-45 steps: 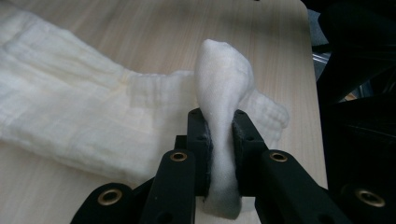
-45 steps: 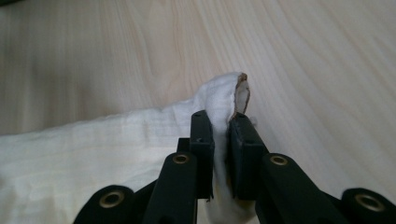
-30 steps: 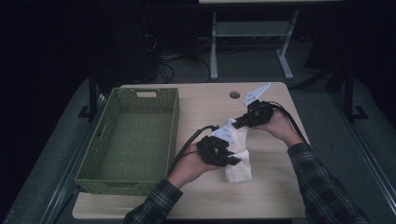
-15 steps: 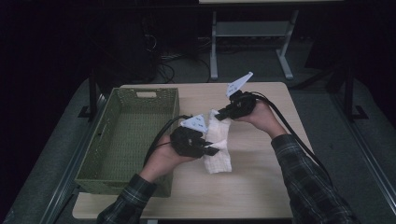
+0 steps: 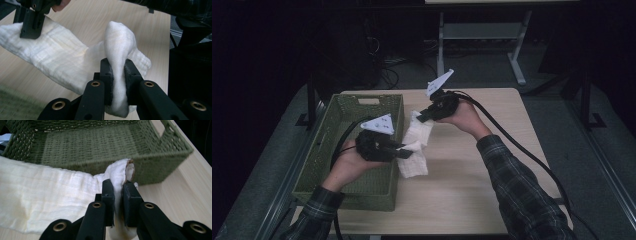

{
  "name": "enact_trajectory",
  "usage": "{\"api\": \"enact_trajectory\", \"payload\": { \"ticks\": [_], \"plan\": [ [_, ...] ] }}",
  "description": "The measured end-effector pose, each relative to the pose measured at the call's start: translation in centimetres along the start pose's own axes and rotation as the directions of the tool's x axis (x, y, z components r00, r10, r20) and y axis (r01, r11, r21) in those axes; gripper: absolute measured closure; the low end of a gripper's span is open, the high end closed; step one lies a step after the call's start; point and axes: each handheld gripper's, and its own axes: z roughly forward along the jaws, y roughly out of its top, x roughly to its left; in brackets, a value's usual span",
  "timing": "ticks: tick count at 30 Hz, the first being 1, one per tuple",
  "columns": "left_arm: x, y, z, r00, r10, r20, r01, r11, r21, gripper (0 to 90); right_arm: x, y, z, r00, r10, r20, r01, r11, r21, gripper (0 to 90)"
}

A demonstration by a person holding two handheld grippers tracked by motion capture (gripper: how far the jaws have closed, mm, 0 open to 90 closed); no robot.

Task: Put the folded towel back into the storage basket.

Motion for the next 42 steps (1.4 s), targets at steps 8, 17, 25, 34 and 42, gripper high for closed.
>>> {"api": "enact_trajectory", "payload": {
  "ticks": [8,17,25,34,42],
  "plan": [
    [0.8,-2.3,-2.8,0.9993,-0.025,-0.026,0.024,0.9996,-0.017,79.7,0.5,3.0,2.5,0.9994,-0.028,-0.018,0.028,1.000,-0.009,81.2],
    [1.4,-4.9,-5.2,0.9966,-0.057,-0.059,0.056,0.9983,-0.017,79.6,1.2,6.0,6.1,0.9981,-0.050,-0.036,0.050,0.999,-0.005,81.2],
    [1.9,-7.3,-6.4,0.9942,-0.078,-0.074,0.078,0.9969,0.005,79.4,1.8,6.9,8.6,0.9969,-0.054,-0.056,0.054,0.999,0.002,81.1],
    [1.9,-8.3,-4.9,0.9961,-0.074,-0.047,0.076,0.9968,0.027,74.2,2.1,6.8,10.1,0.9956,-0.063,-0.069,0.065,0.997,0.031,81.2],
    [2.2,-8.0,-4.4,0.9928,-0.078,-0.091,0.077,0.9970,-0.013,41.4,1.8,6.6,10.5,0.9966,-0.058,-0.059,0.060,0.998,0.033,81.1]
  ]
}}
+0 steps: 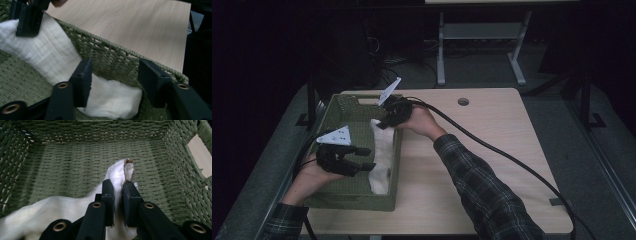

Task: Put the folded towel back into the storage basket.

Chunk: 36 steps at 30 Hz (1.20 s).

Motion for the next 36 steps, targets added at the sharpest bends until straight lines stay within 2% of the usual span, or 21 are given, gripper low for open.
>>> {"api": "enact_trajectory", "payload": {
  "ticks": [3,7,14,24,25,26,27,28,30,31,35,36],
  "plan": [
    [0.0,0.1,0.3,1.0000,-0.004,-0.004,0.004,0.9999,-0.010,38.1,-0.3,0.0,0.0,0.9998,0.016,0.009,-0.016,1.000,-0.007,81.2],
    [0.1,0.3,0.6,0.9999,-0.009,-0.006,0.009,0.9998,-0.019,36.8,-1.2,0.0,-0.1,0.9997,0.008,0.021,-0.008,1.000,-0.028,81.1],
    [0.2,0.6,1.0,1.0000,-0.003,0.000,0.003,0.9996,-0.027,36.7,-2.5,0.9,0.2,0.9990,-0.012,0.042,0.012,1.000,-0.005,81.0],
    [0.4,0.7,1.2,1.0000,-0.006,-0.001,0.006,0.9995,-0.033,36.7,-4.2,0.7,0.5,0.9959,0.014,0.090,-0.013,1.000,-0.009,79.6],
    [0.4,0.8,1.2,1.0000,-0.005,-0.001,0.005,0.9995,-0.031,36.7,-4.3,0.7,0.6,0.9958,0.011,0.091,-0.010,1.000,-0.012,78.0],
    [0.4,0.8,1.3,1.0000,-0.006,-0.002,0.006,0.9995,-0.031,36.6,-4.4,0.7,0.6,0.9949,0.007,0.101,-0.006,1.000,-0.010,72.8],
    [0.4,0.8,1.4,1.0000,-0.008,-0.002,0.008,0.9994,-0.034,36.4,-4.6,0.8,0.5,0.9907,0.014,0.135,-0.011,1.000,-0.021,66.8],
    [0.4,0.8,1.4,1.0000,-0.008,-0.002,0.008,0.9994,-0.034,36.4,-4.6,0.8,0.5,0.9907,0.014,0.135,-0.011,1.000,-0.021,66.8],
    [0.5,0.9,1.5,0.9999,-0.011,-0.004,0.011,0.9993,-0.036,36.1,-4.8,0.9,0.0,0.9871,0.025,0.158,-0.018,0.999,-0.046,59.5],
    [0.5,1.0,1.6,1.0000,-0.010,-0.001,0.010,0.9993,-0.036,35.8,-5.0,0.9,-0.5,0.9867,0.040,0.158,-0.033,0.998,-0.051,58.3],
    [0.5,1.3,1.8,0.9999,-0.014,-0.006,0.014,0.9991,-0.039,34.1,-5.0,0.8,-1.1,0.9870,0.053,0.152,-0.045,0.998,-0.051,52.7],
    [0.5,1.4,2.0,0.9998,-0.018,-0.007,0.018,0.9989,-0.043,34.1,-4.9,0.7,-1.3,0.9882,0.066,0.138,-0.060,0.997,-0.051,51.1]
  ]
}}
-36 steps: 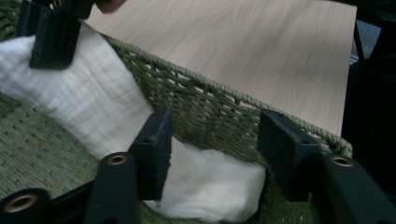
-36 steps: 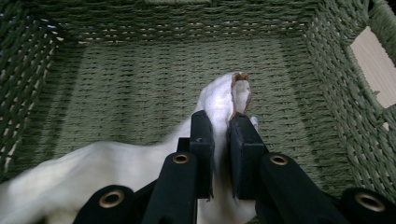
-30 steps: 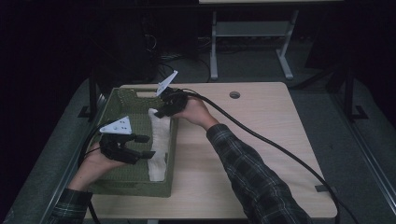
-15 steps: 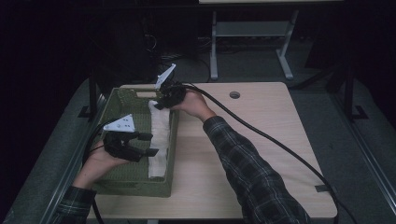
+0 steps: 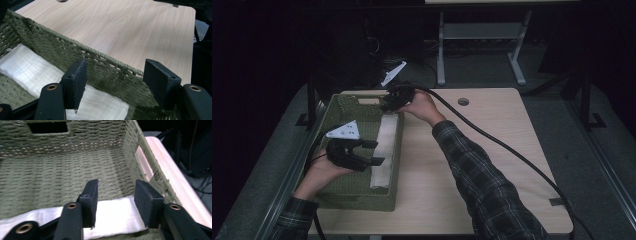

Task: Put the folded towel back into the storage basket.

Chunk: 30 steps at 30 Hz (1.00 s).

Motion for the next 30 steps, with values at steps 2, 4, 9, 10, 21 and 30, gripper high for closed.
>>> {"api": "enact_trajectory", "payload": {
  "ticks": [2,4,9,10,21,30],
  "plan": [
    [0.0,0.3,0.3,1.0000,0.001,0.000,-0.001,1.0000,-0.001,32.5,0.0,-0.3,-0.4,0.9997,0.019,-0.012,-0.019,1.000,0.005,48.7],
    [0.0,0.7,0.7,1.0000,-0.004,-0.001,0.004,1.0000,-0.005,31.6,-0.1,-0.8,-0.9,0.9995,0.025,-0.019,-0.024,1.000,0.002,47.4],
    [-0.3,1.8,1.8,1.0000,-0.003,-0.007,0.003,1.0000,0.004,30.5,-0.1,-1.8,-2.3,0.9990,0.031,-0.032,-0.031,1.000,-0.002,43.8],
    [-0.4,1.9,2.0,0.9999,-0.004,-0.010,0.004,1.0000,0.005,30.4,0.1,-2.0,-2.7,0.9992,0.029,-0.028,-0.029,1.000,0.007,43.0],
    [-2.1,4.1,4.6,0.9996,-0.012,-0.027,0.012,0.9999,0.004,28.1,0.6,-4.2,-6.6,0.9995,0.021,-0.023,-0.021,1.000,-0.013,40.8],
    [-4.1,6.1,7.4,0.9995,-0.012,-0.031,0.012,0.9999,-0.003,27.9,1.0,-7.0,-10.1,0.9998,0.020,-0.004,-0.020,0.999,-0.025,39.5]
  ]
}}
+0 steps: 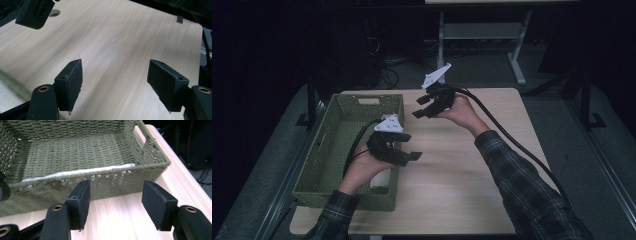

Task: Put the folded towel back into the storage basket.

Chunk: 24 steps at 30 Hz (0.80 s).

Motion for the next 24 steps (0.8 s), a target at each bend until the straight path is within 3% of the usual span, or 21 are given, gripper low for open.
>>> {"api": "enact_trajectory", "payload": {
  "ticks": [6,11,20,24],
  "plan": [
    [-1.3,0.9,2.5,1.0000,-0.001,0.010,0.002,1.0000,-0.004,27.8,-0.1,-2.5,-2.1,0.9997,0.016,0.017,-0.016,1.000,-0.008,38.6],
    [-2.8,1.3,5.0,0.9998,-0.003,0.021,0.004,0.9999,-0.015,27.5,0.3,-5.5,-4.2,0.9974,0.062,0.036,-0.061,0.998,-0.030,38.5],
    [-4.5,0.8,8.0,0.9993,0.008,0.037,-0.008,1.0000,-0.003,26.3,0.4,-8.9,-5.6,0.9935,0.094,0.064,-0.093,0.995,-0.024,35.1],
    [-5.1,0.1,9.3,0.9996,0.021,0.021,-0.021,0.9996,0.019,26.0,0.7,-10.1,-5.7,0.9926,0.096,0.074,-0.094,0.995,-0.031,34.4]
  ]
}}
